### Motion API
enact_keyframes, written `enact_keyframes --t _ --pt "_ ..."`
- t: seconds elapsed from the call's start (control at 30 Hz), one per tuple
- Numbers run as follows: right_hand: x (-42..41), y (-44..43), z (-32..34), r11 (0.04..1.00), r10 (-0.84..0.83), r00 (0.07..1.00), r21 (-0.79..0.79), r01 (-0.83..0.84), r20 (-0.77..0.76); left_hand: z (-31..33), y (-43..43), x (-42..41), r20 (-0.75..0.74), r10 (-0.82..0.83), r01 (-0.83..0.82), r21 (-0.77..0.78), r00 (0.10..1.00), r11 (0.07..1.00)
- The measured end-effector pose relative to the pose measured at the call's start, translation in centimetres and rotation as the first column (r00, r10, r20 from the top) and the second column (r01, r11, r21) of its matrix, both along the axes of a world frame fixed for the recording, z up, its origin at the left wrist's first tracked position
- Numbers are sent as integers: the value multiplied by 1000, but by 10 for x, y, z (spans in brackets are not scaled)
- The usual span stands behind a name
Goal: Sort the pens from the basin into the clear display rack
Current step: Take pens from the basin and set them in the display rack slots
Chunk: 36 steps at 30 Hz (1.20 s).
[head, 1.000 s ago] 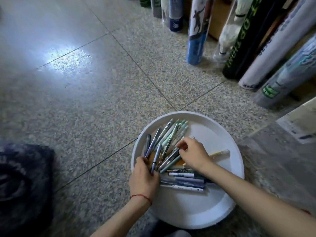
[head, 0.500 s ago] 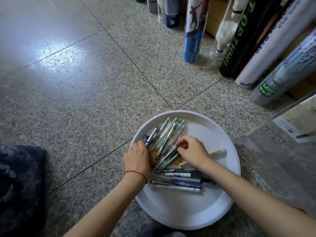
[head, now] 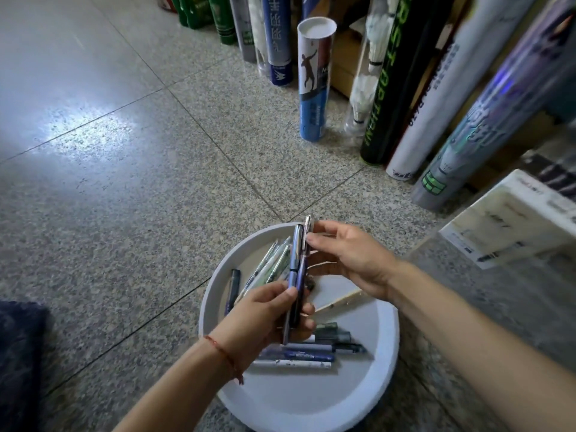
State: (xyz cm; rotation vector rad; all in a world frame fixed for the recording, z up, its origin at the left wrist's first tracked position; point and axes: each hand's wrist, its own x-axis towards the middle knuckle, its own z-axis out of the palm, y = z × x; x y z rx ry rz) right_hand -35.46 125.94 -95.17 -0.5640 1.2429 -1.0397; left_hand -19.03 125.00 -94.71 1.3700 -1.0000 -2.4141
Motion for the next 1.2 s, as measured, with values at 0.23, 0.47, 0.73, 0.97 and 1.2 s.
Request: enact_keyframes --t 0.23,0.47,0.73,0.97,1.2 --pt "-43 46 34 996 -47 998 -78 50 28 23 22 -32 -64 -102 101 -19 993 995" --pt "-66 96 73 978 -159 984 -148 146 -83 62 47 -58 -161 -240 238 -34 957 971" --pt "-90 152 134 936 -297 911 -274 220 -286 112 73 -108 50 -524 514 -290 850 807" --pt "-129 229 162 865 -488 710 -392 314 -508 162 117 -187 215 -796 779 -456 567 431" --pt "-161 298 205 748 -664 527 -481 458 -531 190 178 -250 150 -823 623 -730 548 281"
